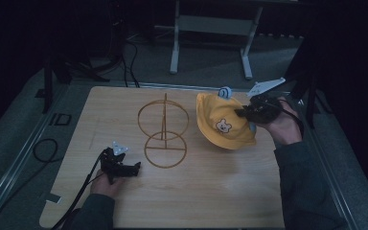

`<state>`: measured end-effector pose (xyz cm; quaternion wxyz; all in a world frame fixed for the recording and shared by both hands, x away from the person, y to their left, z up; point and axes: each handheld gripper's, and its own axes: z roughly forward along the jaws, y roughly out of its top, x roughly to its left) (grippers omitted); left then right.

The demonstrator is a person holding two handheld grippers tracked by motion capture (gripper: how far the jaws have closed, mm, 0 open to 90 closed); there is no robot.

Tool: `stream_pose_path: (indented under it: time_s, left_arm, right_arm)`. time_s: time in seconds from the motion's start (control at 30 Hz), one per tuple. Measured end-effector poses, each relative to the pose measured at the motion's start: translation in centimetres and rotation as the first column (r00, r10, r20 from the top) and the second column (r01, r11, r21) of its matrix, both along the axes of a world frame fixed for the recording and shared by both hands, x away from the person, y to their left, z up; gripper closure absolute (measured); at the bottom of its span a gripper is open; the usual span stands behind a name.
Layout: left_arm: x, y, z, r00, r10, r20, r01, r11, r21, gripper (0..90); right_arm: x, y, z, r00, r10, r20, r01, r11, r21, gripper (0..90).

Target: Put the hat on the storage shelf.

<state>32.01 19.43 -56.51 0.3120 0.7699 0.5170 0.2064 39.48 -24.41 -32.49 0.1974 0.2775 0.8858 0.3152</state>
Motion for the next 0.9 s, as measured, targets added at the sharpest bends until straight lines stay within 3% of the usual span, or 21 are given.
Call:
stream_pose_path:
  time_s: [0.3, 0.47, 0.77, 0.9]
  left_arm:
    - [0.0, 0.0, 0.0, 1.0, -0.001, -0.002, 0.001, 1.0, 0.0, 1.9]
    - [0.0, 0.0, 0.0, 1.0, -0.002, -0.003, 0.002, 1.0, 0.002, 1.9]
    - [0.0, 0.0, 0.0, 1.0, -0.003, -0.003, 0.003, 1.0, 0.004, 1.9]
    - [0.0, 0.0, 0.0, 1.0, -0.003, -0.004, 0.003, 1.0, 0.004, 1.9]
  right_arm:
    - [-0.6, -0.4, 0.7, 0.9981, 0.027, 0.056, -0.033, 0.995, 0.097, 82.2]
    - [-1.0, -0.9, 1.5, 0.9965, 0.046, 0.07, -0.058, 0.985, 0.166, 82.2]
    - [-1.3, -1.4, 2.9, 0.9941, 0.061, 0.09, -0.08, 0.971, 0.226, 82.3]
    - [-1.5, -1.4, 3.3, 0.9924, 0.085, 0.089, -0.105, 0.96, 0.259, 82.3]
